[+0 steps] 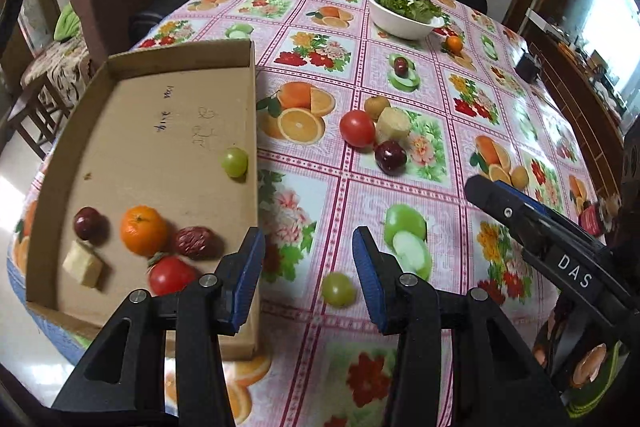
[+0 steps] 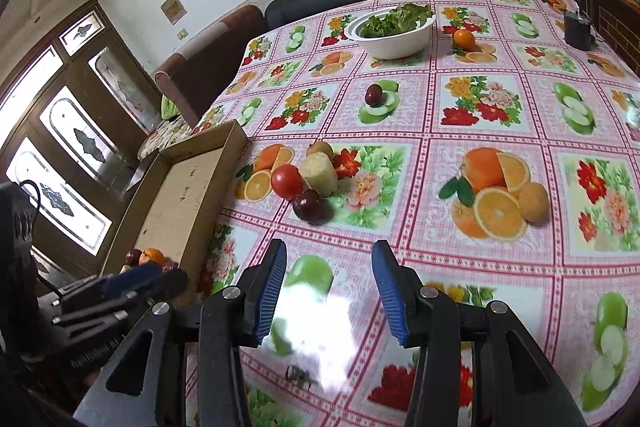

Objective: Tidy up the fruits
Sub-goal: 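Move both tools back from the box toward the fruits on the table, then grasp the red tomato with left tool while right tool grasps the pale yellow fruit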

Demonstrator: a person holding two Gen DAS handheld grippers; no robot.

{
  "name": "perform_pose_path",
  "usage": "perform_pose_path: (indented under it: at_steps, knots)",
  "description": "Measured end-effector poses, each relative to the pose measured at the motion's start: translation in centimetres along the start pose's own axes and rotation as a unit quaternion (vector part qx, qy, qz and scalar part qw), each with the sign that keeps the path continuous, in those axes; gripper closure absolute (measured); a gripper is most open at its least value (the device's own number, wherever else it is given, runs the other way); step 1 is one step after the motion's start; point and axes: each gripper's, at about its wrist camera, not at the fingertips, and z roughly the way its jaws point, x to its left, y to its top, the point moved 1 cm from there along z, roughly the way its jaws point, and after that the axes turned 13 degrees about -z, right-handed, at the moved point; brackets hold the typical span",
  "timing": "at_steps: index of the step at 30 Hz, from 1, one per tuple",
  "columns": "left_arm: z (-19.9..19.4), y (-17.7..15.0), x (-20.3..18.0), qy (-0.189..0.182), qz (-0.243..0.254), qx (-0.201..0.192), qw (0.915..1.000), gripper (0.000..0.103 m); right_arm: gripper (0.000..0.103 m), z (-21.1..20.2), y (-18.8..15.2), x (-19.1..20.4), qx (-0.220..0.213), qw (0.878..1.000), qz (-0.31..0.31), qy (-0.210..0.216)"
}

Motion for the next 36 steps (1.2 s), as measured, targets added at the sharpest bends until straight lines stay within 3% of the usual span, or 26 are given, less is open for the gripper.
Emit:
perform_pose_path:
  at_steps: [5,12,13,15,26,28,31,33,35,36]
  knots:
    - [1.8,1.3,0.0,0.001,-0.022,0.018,0.9996,0.059,0.056,2.6,2.6,-0.2,0.001,1.000,0.004,0.011]
    - [3.1,2.5,-0.1,0.004,-0.025,0.024,0.9994,0.059,0.057,8.4,5.3,0.4,0.037,0.999,-0.005,0.005]
    - [3.3,2.7,-0.2,0.004,-0.026,0.025,0.9993,0.059,0.058,9.3,5.4,0.3,0.046,0.999,-0.005,0.004]
    - [3.7,3.2,-0.5,0.002,-0.026,0.027,0.9993,0.059,0.069,10.6,5.4,-0.3,0.049,0.999,0.008,0.020]
    - [8.0,6.6,-4.1,-0.011,-0.039,0.052,0.9978,0.059,0.071,4.0,4.7,-3.9,-0.023,0.999,0.041,-0.009]
    - [9.3,6.9,-4.7,-0.010,-0.041,0.059,0.9974,0.054,0.071,3.3,4.4,-4.6,-0.028,0.998,0.050,-0.010]
    - [10.6,7.0,-5.2,-0.029,-0.051,0.078,0.9952,0.054,0.071,2.9,4.2,-5.2,-0.028,0.998,0.056,-0.009]
    - [10.5,7.0,-5.7,-0.024,-0.042,0.065,0.9967,0.060,0.071,2.6,4.0,-5.5,-0.029,0.998,0.059,-0.009]
    - [10.6,6.8,-6.0,-0.042,-0.038,0.072,0.9958,0.075,0.071,2.5,3.9,-5.7,-0.029,0.998,0.061,-0.007]
    - [10.3,6.7,-6.0,-0.039,-0.035,0.068,0.9963,0.075,0.071,2.3,3.8,-5.7,-0.030,0.998,0.062,-0.007]
